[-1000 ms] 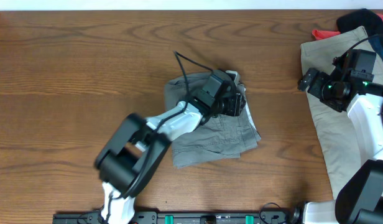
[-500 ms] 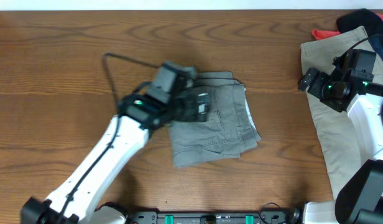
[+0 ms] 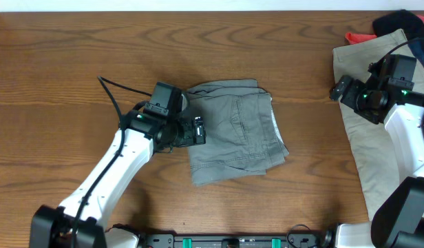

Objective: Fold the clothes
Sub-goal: 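Grasp the folded shorts' left side with the left gripper, then drag the folded shorts to the back-left table corner with the left gripper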

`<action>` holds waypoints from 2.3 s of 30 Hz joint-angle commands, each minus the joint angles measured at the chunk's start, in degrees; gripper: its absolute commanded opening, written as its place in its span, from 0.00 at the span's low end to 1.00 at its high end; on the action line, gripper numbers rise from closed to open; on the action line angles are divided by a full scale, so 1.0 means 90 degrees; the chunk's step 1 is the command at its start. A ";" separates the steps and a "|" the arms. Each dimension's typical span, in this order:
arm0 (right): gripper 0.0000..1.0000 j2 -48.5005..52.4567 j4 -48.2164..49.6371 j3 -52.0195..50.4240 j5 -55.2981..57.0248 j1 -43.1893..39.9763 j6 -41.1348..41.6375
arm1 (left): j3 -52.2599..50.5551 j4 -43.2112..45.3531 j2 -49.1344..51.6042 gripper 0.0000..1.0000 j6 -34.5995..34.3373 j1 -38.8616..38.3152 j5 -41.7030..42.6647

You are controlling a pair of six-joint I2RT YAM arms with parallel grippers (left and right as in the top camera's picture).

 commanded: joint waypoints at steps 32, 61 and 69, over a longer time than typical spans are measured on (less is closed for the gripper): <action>0.99 0.0015 -0.0007 0.0073 -0.0005 -0.0007 -0.0117 | -0.0107 0.1953 0.2327 0.06 0.0459 0.0962 0.2373; 0.99 0.0015 -0.0005 0.0073 -0.0002 -0.0007 -0.0117 | -0.0107 0.4561 0.2429 0.06 -0.2334 0.5634 0.0408; 0.99 0.0015 -0.0007 0.0073 -0.0002 -0.0007 -0.0117 | -0.0095 0.5683 0.3208 0.06 -0.2606 0.5255 0.0780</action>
